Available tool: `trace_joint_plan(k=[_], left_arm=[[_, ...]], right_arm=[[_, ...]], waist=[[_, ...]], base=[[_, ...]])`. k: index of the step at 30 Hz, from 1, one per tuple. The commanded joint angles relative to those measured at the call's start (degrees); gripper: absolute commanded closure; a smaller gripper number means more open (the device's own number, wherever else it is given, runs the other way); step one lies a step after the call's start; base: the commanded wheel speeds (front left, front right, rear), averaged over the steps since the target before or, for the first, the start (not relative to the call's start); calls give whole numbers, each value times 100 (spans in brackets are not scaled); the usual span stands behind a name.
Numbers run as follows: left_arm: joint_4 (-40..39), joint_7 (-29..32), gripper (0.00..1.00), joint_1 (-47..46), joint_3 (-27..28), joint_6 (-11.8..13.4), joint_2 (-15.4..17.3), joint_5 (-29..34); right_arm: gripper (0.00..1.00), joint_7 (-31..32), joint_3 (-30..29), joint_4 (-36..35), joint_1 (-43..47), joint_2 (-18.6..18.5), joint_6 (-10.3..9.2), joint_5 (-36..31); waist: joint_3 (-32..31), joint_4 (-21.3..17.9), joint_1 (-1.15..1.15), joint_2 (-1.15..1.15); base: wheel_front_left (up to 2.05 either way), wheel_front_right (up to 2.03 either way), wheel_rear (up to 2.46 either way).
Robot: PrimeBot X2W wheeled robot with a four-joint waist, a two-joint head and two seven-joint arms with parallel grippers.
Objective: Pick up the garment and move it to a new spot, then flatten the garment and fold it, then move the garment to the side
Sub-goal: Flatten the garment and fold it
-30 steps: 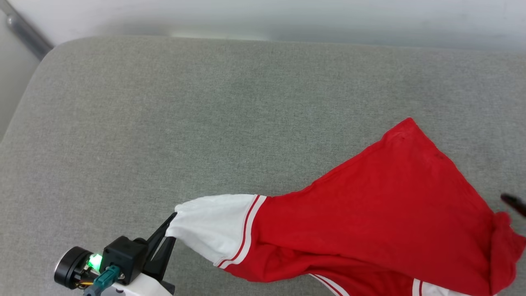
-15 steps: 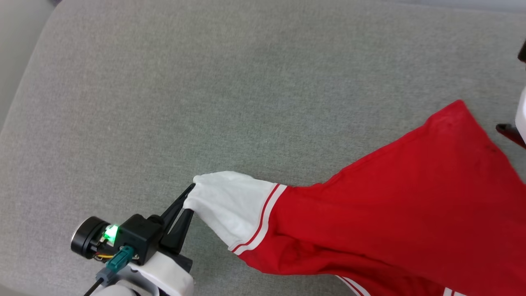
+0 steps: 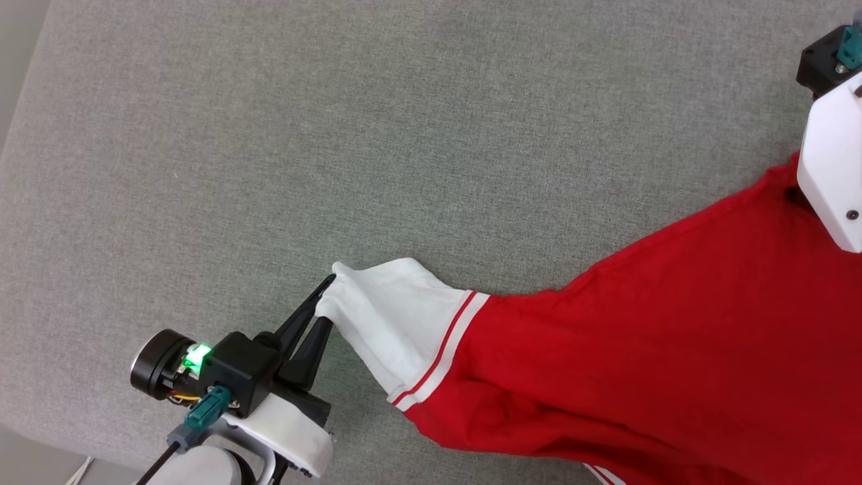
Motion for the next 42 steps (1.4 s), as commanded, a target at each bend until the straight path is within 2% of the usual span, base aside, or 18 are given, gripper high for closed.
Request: trace_joint_plan(k=[1,2,8,15,16,19,23,28,29,30,31,32,35,38,42], left_arm=[[27,-33,100,-76,31,-29,-23,29],[48,-38,100,-67,36,-25,-32,19],[265,-48,100,-5,57,-118,-83,-62],[396,53,100,-290,163,-198,279,92],[396,53,100,-290,163,-198,279,92],[382,164,100,-630,255,-306,449,204],[387,490,100,-1521,363,-660,654,495],[548,756,100,-2635,629,-1139,652,574],[612,788,100,-2878,700,-1245,589,530],[612,788,100,-2878,700,-1245,589,530],[788,868,100,-3350,776,-1458,549,577],[788,868,100,-3350,776,-1458,549,577],[1001,986,100,-4035,896,-1674,360,562],[1372,1102,100,-4754,981,-1936,281,680],[1892,1206,100,-5739,1029,-2268,15,799]], right_arm=[[63,8,336,272,360,5,-4,80],[100,-72,370,293,385,-1,-3,156],[100,-1003,169,184,278,9,-3,406],[100,-2154,32,-193,107,-70,-4,623],[100,-2154,32,-193,107,-70,-4,623],[100,-2650,-21,-268,52,-73,-4,652],[100,-3219,-140,-263,-216,-33,-4,617],[100,-3698,-396,-116,-697,131,-4,444],[100,-3764,-450,-59,-805,184,-4,396],[100,-3764,-450,-59,-805,184,-4,396],[100,-3898,-623,76,-1065,291,-4,273],[100,-3898,-623,76,-1065,291,-4,273],[100,-4078,-851,306,-1513,489,-4,-9],[100,-4184,-1047,563,-2002,732,-4,-313],[100,-4276,-1205,949,-2779,1039,-4,-754]], waist=[[7,-11,-1,0],[-11,-29,-1,0],[-391,-181,-1,0],[-1057,-511,-1,0],[-1057,-511,-1,0],[-1267,-615,-1,0],[-1424,-771,-1,0],[-1311,-913,-1,0],[-1260,-936,-1,0],[-1260,-936,-1,0],[-1140,-976,-1,0],[-1140,-976,-1,0],[-921,-1032,-1,0],[-688,-1079,-1,0],[-381,-1119,-1,0]], base=[[0,0,0],[0,0,0],[0,0,0],[0,0,0],[0,0,0],[0,0,0],[0,0,0],[0,0,0],[0,0,0],[0,0,0],[0,0,0],[0,0,0],[0,0,0],[0,0,0],[0,0,0]])
